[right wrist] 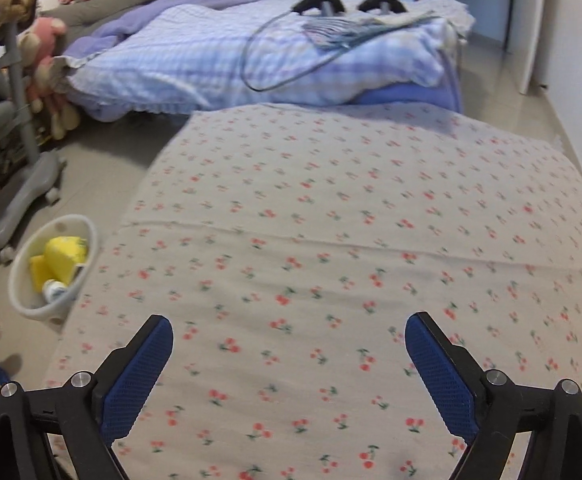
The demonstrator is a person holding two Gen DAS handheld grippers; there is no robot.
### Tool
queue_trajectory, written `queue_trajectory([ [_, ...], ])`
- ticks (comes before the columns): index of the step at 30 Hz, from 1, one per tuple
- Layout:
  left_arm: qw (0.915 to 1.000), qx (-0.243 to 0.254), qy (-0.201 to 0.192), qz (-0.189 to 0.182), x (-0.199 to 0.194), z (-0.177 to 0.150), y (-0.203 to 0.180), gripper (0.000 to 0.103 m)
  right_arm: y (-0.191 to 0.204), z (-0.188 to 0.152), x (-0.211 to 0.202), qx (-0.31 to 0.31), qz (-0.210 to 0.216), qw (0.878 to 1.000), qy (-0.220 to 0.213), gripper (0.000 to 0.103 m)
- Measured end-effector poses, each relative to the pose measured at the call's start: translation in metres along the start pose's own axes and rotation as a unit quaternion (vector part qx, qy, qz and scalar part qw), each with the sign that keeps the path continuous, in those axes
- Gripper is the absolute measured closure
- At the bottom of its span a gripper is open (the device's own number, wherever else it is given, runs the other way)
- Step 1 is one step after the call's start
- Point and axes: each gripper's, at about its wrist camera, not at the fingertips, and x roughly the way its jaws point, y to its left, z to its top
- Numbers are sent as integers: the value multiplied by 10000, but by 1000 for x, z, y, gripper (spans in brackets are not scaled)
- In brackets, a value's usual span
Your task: Collect trash
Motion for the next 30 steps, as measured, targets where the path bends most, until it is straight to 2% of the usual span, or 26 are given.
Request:
queue_trajectory([
  [6,9995,222,78,-193,2,-8,-20,8,-10,-6,1,53,-142,9999,-64,6],
  [12,9987,418,107,-273,4,-13,-35,8,-13,-9,2,159,-44,9999,0,6],
  [30,9987,417,99,-287,3,-13,-37,8,-9,-9,3,169,-22,9999,-1,6],
])
